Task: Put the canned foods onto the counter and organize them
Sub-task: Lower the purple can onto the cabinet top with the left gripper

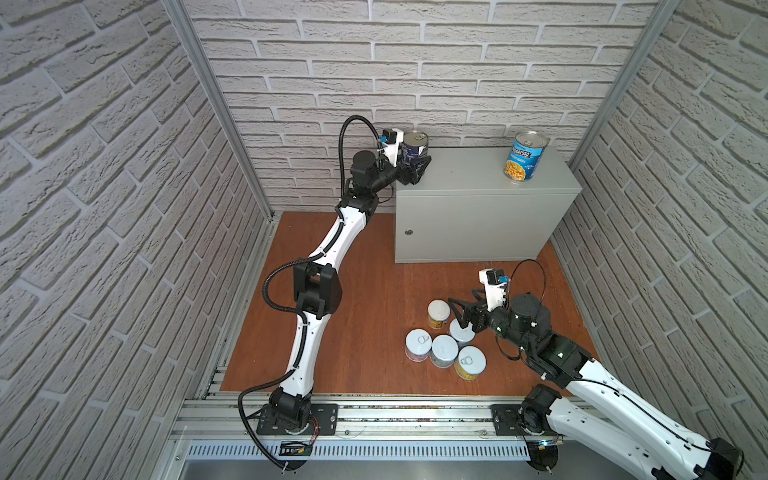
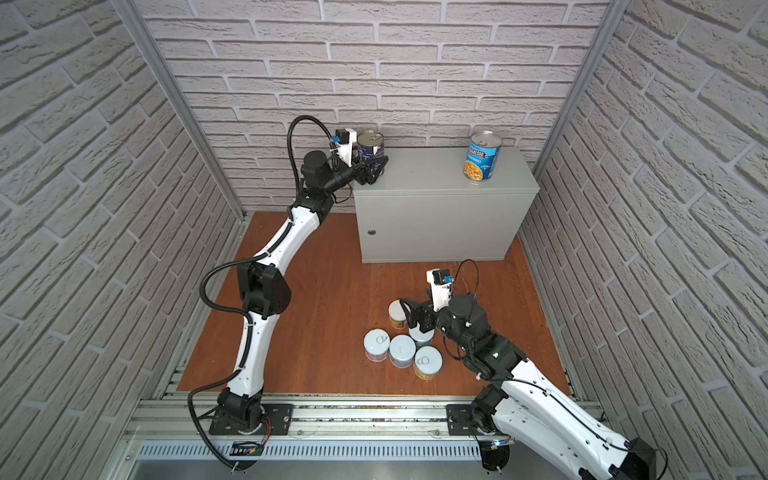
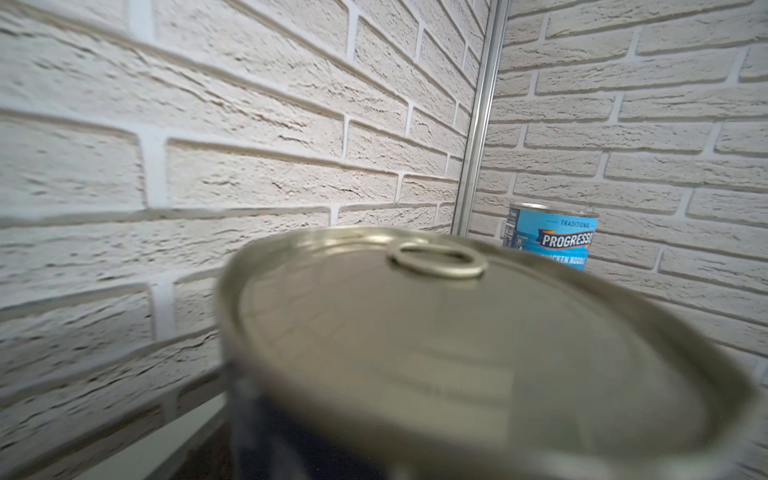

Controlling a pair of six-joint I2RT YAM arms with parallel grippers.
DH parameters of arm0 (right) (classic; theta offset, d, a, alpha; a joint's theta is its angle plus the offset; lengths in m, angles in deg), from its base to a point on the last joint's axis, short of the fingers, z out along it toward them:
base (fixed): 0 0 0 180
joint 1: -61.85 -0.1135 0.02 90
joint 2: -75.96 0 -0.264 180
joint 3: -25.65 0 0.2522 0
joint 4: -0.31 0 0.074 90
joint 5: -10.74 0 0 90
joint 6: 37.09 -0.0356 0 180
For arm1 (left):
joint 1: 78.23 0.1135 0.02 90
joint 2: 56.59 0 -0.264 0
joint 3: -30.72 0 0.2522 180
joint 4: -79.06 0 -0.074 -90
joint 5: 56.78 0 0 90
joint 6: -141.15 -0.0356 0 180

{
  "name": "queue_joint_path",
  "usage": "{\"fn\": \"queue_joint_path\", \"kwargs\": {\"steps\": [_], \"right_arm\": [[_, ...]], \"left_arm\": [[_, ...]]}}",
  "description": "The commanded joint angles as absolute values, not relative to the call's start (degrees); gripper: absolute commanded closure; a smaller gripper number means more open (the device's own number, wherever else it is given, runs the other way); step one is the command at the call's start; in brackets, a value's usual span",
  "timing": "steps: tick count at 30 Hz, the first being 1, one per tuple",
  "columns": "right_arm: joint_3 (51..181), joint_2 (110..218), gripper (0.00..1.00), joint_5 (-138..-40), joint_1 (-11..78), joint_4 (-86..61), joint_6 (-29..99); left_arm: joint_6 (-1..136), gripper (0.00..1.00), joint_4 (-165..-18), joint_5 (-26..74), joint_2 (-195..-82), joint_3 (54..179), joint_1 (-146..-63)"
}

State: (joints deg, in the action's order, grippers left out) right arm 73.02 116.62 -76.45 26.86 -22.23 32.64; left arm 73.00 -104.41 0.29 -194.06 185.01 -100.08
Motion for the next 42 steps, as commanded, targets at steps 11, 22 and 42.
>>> {"fn": "queue_joint_path", "kwargs": {"steps": [11,22,42], "right_arm": [[73.2,115.0,0.12,-75.0,26.9,-21.9,33.1],[72.9,114.5,0.11,-76.0,26.9,-22.2,32.3],[71.5,110.2,0.10,-75.1,26.9,-25.9,31.0]], "left_arm": [[67.8,0.02,-101.9,0.4,-189.6,180.5,-99.6],[63.9,0.02,-101.4,6.2,-180.8,171.4,-100.4],[50.0,0.02,-101.1,19.5,-163.4,151.5,-106.8]]}}
